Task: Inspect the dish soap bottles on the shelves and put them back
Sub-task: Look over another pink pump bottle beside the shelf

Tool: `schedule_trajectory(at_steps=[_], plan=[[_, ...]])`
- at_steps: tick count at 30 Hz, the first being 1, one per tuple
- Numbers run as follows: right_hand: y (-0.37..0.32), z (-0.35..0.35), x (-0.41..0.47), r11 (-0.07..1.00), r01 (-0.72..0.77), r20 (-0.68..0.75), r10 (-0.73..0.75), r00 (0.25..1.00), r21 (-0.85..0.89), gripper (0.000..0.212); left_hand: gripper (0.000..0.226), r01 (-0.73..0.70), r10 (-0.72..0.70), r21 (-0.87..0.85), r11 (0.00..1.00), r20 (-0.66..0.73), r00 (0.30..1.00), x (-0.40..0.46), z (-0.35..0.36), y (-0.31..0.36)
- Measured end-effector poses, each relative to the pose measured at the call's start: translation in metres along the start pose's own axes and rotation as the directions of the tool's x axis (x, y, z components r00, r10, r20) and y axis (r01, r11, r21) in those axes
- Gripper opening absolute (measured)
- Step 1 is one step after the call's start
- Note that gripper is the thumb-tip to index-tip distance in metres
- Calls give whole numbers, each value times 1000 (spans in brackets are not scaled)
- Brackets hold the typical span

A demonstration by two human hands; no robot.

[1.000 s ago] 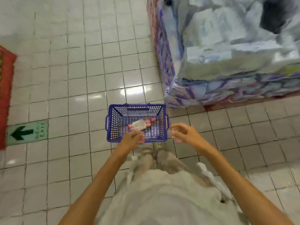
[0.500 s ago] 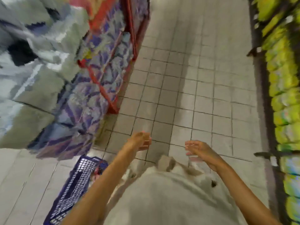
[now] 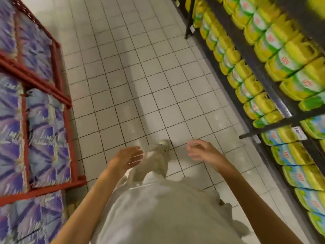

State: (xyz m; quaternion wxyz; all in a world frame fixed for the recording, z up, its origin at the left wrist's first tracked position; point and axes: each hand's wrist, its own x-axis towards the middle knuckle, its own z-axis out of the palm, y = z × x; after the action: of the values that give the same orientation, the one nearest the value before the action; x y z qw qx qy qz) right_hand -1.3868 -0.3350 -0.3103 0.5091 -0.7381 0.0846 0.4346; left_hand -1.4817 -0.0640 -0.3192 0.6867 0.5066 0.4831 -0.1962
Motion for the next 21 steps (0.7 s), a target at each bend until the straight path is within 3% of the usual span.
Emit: schedule_trajectory(at_steps=[3,6,8,11,15,21], plan=[[-20,-49,32,998,-41,-112,47,993,53,22,18,-41,31,98,994,103,994,44,59,93],[-45,-100,50,926,-79,-213,167,963,370,42,20,-131,66,239,962,261,963,72,131,176],[-56,-131,54,854,-49,-248,205,947,518,26,21,-194,52,344,919,382,923,82,180,217],[-59,-163,63,837,-34,-291,227,929,546,17,20,-220,-46,470,855,492,869,100,244,255],[-87,-212,106,817,28,-386,242,890,576,13,22,-205,-127,553,808,502,856,134,293,292],[-168,-314,181,858,163,-456,90,886,486,10,20,-175,-38,497,850,388,921,188,347,374]])
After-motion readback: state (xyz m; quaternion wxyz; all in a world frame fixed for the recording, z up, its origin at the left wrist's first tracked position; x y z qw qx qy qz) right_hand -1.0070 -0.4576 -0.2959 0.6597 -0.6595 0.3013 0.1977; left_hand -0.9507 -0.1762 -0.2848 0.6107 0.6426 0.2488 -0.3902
